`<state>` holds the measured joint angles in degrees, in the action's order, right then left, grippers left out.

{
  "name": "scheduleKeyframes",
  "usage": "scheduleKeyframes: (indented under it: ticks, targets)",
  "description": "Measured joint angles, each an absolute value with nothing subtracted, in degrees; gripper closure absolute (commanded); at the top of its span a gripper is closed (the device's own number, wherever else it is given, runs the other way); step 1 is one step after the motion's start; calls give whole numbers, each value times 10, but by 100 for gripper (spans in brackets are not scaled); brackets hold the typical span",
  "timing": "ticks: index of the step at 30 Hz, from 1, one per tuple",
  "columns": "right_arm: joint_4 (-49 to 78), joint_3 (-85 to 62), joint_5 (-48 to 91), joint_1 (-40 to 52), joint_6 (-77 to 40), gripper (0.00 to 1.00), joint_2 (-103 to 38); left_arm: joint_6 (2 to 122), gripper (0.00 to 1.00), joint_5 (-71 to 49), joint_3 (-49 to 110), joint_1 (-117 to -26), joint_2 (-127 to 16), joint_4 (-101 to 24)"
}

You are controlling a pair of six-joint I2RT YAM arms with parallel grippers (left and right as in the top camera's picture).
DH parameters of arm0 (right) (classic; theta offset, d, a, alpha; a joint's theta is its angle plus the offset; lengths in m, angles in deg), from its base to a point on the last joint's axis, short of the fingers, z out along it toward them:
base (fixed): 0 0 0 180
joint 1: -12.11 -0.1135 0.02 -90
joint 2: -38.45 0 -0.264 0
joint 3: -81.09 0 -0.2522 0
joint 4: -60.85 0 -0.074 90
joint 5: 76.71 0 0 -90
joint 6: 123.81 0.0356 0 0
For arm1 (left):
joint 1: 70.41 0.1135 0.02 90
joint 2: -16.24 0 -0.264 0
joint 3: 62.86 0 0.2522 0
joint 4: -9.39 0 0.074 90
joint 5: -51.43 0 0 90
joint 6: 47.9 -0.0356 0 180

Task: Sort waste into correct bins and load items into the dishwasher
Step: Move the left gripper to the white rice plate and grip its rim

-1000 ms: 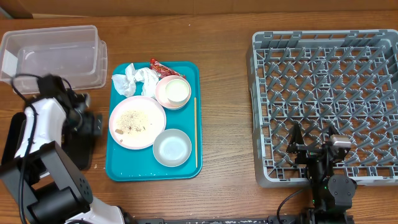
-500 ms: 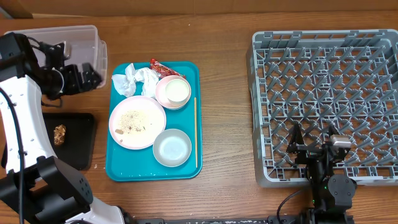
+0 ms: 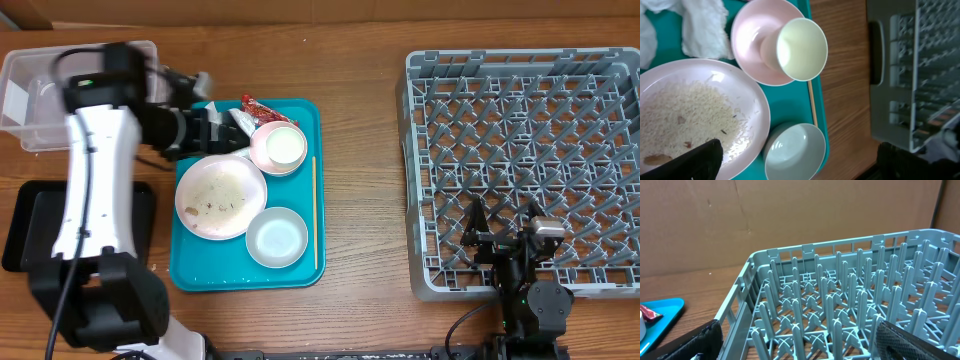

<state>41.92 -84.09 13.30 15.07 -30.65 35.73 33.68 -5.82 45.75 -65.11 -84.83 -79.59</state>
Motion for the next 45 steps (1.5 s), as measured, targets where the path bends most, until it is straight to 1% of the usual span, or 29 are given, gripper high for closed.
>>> scheduleKeyframes:
  ticks: [2, 3, 4, 5, 6, 7, 8, 9, 11, 12, 15, 16, 17, 23, 28, 30, 35, 41, 45]
  targets:
    - [419, -841, 133, 151, -307, 0, 357, 347, 0, -93, 458, -693, -848, -781]
    - [419, -841, 133, 151, -307, 0, 357, 350, 5, -105, 458, -712, -848, -774]
    - [419, -841, 133, 151, -307, 0, 357, 354, 20, -119, 458, -737, -848, -766]
    - [419, -841, 133, 151, -307, 0, 357, 358, 38, -126, 458, -753, -848, -761]
    - [419, -841, 133, 151, -307, 0, 357, 361, 51, -132, 458, -766, -848, -750]
    - [419, -841, 133, 151, -307, 0, 357, 362, 53, -139, 458, -780, -848, -735]
    - [419, -841, 133, 151, -307, 0, 357, 364, 49, -144, 458, -789, -848, -725]
    - [419, -841, 133, 151, -307, 0, 357, 369, 50, -151, 458, -802, -848, -714]
    - [419, -841, 133, 151, -307, 0, 357, 396, 71, -176, 458, -825, -848, -694]
    - [419, -841, 133, 151, -307, 0, 357, 417, 76, -190, 458, -832, -848, -688]
    - [419, -841, 133, 151, -307, 0, 357, 470, 78, -230, 458, -842, -848, -689]
    - [419, -841, 133, 151, -307, 0, 357, 488, 88, -242, 458, -842, -848, -696]
    - [419, -841, 133, 151, -307, 0, 357, 500, 96, -248, 458, -842, -848, -704]
    - [419, -841, 133, 151, -307, 0, 357, 554, 96, -290, 456, -842, -848, -814]
    - [419, -841, 133, 151, -307, 0, 357, 593, 96, -336, 433, -843, -848, -832]
    - [420, -841, 133, 151, -307, 0, 357, 607, 96, -345, 406, -843, -848, -821]
    - [419, -841, 133, 151, -307, 0, 357, 631, 96, -347, 294, -854, -851, -713]
    - [419, -841, 133, 151, -307, 0, 357, 644, 96, -346, 231, -862, -851, -666]
    - [419, -841, 133, 151, -307, 0, 357, 647, 96, -358, 209, -862, -851, -656]
